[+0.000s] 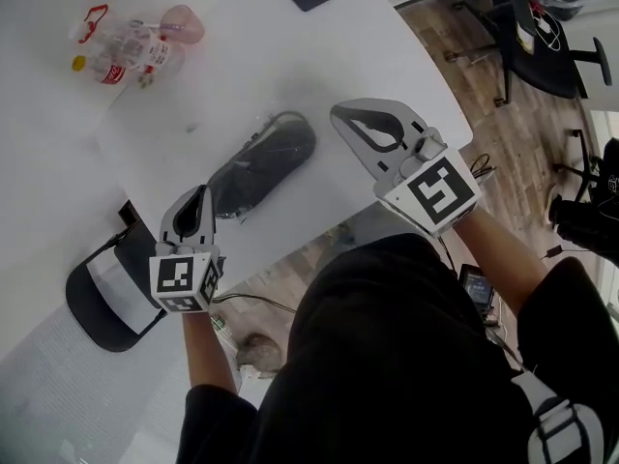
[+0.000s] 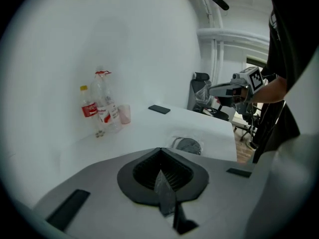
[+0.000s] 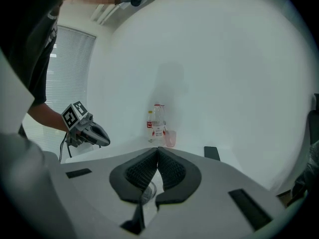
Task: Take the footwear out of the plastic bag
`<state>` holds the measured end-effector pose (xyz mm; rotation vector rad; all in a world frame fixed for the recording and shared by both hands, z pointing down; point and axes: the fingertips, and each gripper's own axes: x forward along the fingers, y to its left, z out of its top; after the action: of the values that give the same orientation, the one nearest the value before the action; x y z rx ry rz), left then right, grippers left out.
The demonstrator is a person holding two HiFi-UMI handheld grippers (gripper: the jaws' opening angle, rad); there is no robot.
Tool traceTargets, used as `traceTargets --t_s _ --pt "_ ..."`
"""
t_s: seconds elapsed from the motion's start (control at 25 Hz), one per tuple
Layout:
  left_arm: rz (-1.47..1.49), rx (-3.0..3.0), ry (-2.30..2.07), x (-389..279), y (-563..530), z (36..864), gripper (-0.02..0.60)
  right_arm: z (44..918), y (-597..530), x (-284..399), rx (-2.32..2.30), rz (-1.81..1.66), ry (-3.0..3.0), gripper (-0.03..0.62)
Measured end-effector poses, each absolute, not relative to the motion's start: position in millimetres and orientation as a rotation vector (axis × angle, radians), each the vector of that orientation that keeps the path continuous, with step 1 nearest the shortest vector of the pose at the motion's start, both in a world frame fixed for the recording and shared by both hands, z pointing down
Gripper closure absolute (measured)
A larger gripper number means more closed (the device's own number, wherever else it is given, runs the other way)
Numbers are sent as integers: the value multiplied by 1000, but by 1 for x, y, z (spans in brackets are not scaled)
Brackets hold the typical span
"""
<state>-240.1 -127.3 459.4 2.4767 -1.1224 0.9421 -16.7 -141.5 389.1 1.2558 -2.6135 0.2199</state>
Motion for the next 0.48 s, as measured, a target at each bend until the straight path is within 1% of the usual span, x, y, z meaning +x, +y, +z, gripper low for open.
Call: traceTargets --t_s 0.12,0.24,0.48 --pt "1034 2478 -1013 -234 -131 468 560 384 -147 -6 1255 204 -2624 577" --pt "1058 2452 -861 -231 -136 479 560 382 -151 1 1242 193 -2631 577" --pt "1166 2421 -641 -235 -150 490 558 380 -159 3 1209 166 -2652 577"
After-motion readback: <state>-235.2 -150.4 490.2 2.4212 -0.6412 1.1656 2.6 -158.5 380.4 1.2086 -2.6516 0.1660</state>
